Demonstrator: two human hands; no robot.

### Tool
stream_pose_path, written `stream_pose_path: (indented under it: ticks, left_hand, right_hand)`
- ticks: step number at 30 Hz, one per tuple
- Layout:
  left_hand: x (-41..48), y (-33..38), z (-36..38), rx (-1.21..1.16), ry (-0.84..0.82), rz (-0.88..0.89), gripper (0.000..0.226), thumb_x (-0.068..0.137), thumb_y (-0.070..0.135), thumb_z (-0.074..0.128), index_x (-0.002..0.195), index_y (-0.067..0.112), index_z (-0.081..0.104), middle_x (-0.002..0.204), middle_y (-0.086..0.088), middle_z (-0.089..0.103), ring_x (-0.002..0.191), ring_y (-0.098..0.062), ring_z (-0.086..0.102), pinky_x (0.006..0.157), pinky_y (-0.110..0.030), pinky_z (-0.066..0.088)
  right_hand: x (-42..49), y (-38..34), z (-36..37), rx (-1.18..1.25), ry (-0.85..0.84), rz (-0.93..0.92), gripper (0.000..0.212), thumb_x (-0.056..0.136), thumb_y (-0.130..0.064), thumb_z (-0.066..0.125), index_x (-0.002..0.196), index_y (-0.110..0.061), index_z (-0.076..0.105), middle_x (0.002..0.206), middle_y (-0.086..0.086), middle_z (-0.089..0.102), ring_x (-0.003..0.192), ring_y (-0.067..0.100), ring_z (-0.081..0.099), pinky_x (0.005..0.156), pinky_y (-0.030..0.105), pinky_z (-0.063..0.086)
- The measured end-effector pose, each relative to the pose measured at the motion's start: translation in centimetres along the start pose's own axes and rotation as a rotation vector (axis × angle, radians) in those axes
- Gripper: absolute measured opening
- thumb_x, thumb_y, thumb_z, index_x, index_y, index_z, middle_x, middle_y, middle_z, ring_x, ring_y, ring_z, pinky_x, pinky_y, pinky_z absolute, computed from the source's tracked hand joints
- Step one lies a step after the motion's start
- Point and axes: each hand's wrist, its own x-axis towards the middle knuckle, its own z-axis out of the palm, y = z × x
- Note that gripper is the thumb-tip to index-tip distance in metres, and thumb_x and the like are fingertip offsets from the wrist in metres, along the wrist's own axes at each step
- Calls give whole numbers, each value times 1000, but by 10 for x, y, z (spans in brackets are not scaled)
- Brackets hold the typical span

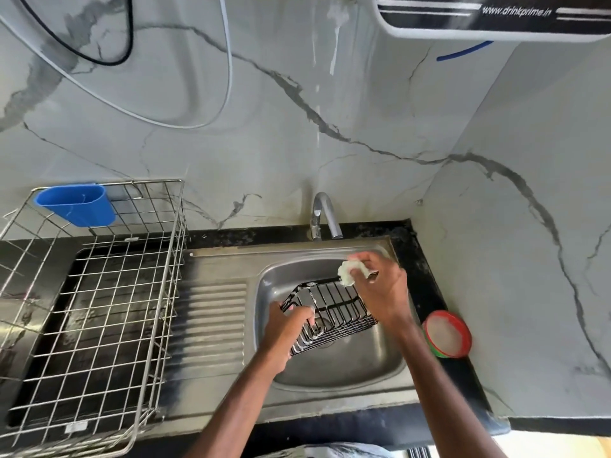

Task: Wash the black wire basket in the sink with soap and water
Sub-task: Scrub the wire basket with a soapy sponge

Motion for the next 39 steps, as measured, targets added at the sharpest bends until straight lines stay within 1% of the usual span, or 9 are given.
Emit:
stream_pose_path:
  ticks: [4,9,13,19,22,26,31,35,39]
  left_hand:
    - [-12,14,18,2,-8,-7,44,57,45,64,89,14,64,79,11,43,71,-8,42,68,-30,46]
    - [-8,20,35,-26,100,-27,45,81,27,70,121,11,60,119,0,62,97,-18,55,69,-40,48]
    - [-13,22,43,-25,169,6,23,84,22,67,102,31,56,125,3,61,93,-12,56,76,-45,55]
    - [-14,10,44,4,192,1,70,88,18,67,152,16,37,148,-8,48,89,-15,56,72,-42,55]
    - [-15,8,47,11,220,4,69,87,19,69,149,13,40,151,-9,47,115,-27,56,80,-51,56]
    - [-15,12,53,16,222,39,65,80,27,71,138,7,48,125,-3,57,91,-12,56,68,-38,52]
    - [-16,18,48,-10,201,14,50,82,27,64,129,16,51,128,-4,58,101,-20,56,72,-42,53]
    - [-16,17,32,4,139,-13,24,90,17,62,112,10,55,112,-3,51,109,-29,51,85,-50,53]
    - [-10,16,21,54,125,38,16,92,18,64,100,12,51,106,-4,53,95,-16,52,94,-59,51]
  right_hand:
    - [2,23,17,-71,-18,-95,31,90,6,64,112,-13,76,108,6,77,87,15,75,68,-3,46]
    - [-5,11,31,17,-107,-436,45,81,23,55,108,-7,76,111,5,74,100,16,71,87,24,58]
    - [-8,10,31,80,-267,-638,47,81,19,52,117,-3,72,122,8,69,115,19,65,96,27,56]
    - [45,84,9,-2,-136,-327,43,84,19,63,116,-8,73,123,10,70,107,18,70,88,23,59]
    - [56,102,4,-31,-102,-243,41,85,16,63,113,-10,75,123,9,71,106,17,71,87,32,61]
    - [27,52,18,90,-208,-477,54,79,25,59,113,-12,76,124,-2,69,107,4,67,97,15,51]
    - [2,22,32,165,-306,-647,43,81,10,54,115,-8,76,127,6,69,113,14,67,101,22,52]
    - [37,69,17,40,-160,-377,45,87,15,61,117,-16,74,129,4,68,107,10,68,91,16,55]
    - [71,113,-6,-39,-86,-112,44,82,22,59,111,-8,76,120,14,72,111,27,69,99,36,55]
